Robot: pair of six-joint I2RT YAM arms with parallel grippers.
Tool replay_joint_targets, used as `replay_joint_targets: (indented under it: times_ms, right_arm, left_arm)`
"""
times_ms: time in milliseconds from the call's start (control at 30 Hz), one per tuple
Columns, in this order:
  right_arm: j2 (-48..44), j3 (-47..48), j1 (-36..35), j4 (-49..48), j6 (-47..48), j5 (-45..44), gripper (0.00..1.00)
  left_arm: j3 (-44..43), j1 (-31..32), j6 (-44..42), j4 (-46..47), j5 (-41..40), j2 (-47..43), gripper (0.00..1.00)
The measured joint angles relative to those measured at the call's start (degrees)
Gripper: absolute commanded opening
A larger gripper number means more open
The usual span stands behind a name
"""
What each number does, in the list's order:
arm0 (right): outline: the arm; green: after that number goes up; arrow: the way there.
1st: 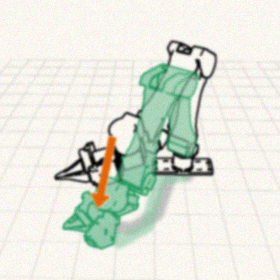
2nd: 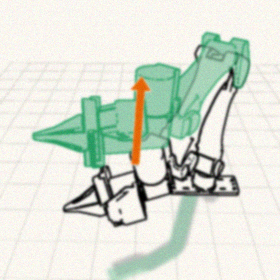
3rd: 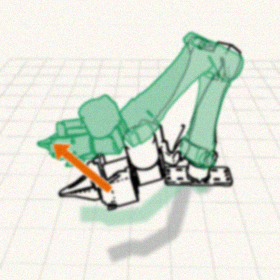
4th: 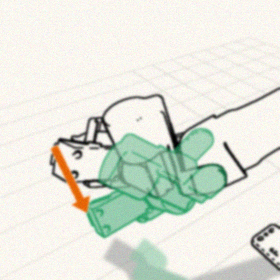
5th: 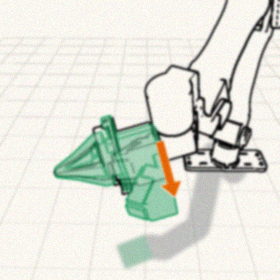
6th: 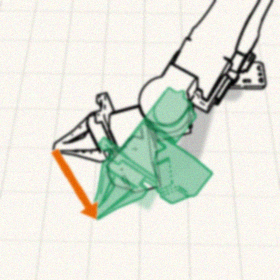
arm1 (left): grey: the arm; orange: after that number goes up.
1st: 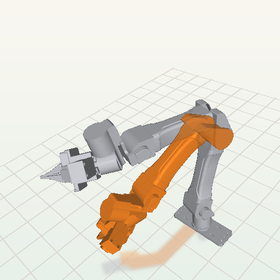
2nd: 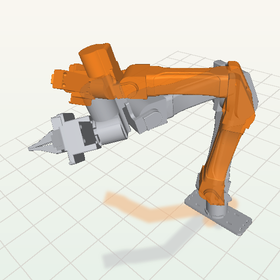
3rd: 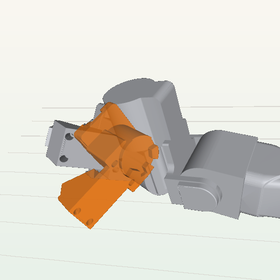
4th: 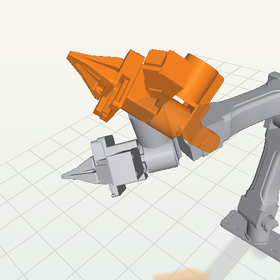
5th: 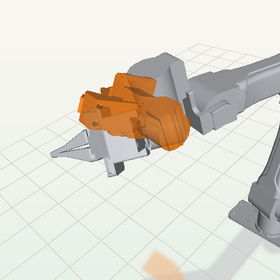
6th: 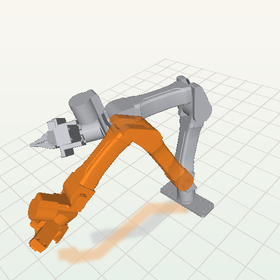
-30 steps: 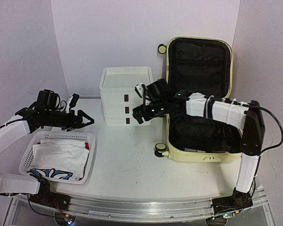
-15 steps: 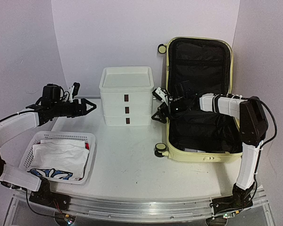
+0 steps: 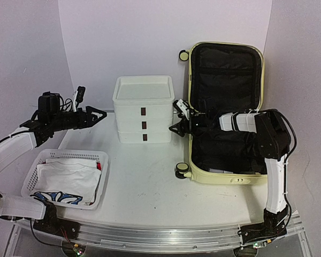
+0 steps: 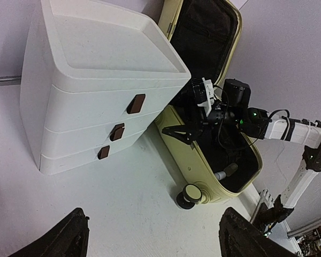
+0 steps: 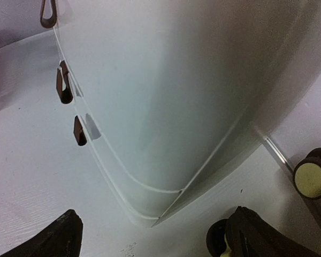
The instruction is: Open, take out, and arrange the luggage
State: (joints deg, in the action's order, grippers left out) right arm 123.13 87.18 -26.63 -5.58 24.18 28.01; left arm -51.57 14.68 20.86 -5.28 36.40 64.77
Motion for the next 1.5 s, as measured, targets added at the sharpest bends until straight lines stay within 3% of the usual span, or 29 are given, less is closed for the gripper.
replay_joint_targets:
  times_ms: [367, 933, 1267, 1333, 1433, 1500]
  right_arm:
    - [4.3, -0.7, 0.5, -13.3, -2.2, 6.3, 0.98]
    - [4.3, -6.4, 1.4, -24.0, -9.2, 18.2, 0.88]
    - [-0.2, -13.5, 0.3, -25.0, -12.9, 25.0, 0.85]
    - [-0.9, -14.6, 0.0, -25.0, -13.4, 23.5, 0.89]
    - [-2.3, -16.5, -0.7, -25.1, -13.5, 18.4, 0.93]
    - [-2.7, -16.9, -1.0, -25.2, -13.5, 15.3, 0.96]
  left_arm:
    - [0.7, 0.0, 0.0, 0.4, 1.4, -0.2, 0.84]
    - [0.7, 0.0, 0.2, 0.4, 2.7, -0.2, 0.84]
    - [0.7, 0.0, 1.8, 0.4, 1.0, 0.4, 0.89]
    - [0.5, -1.0, 3.6, 0.3, 0.0, 2.1, 0.84]
    - [-1.4, -5.7, 9.0, 0.3, 0.4, 8.0, 0.59]
    - [-3.6, -10.7, 13.4, 0.3, 0.6, 14.4, 0.52]
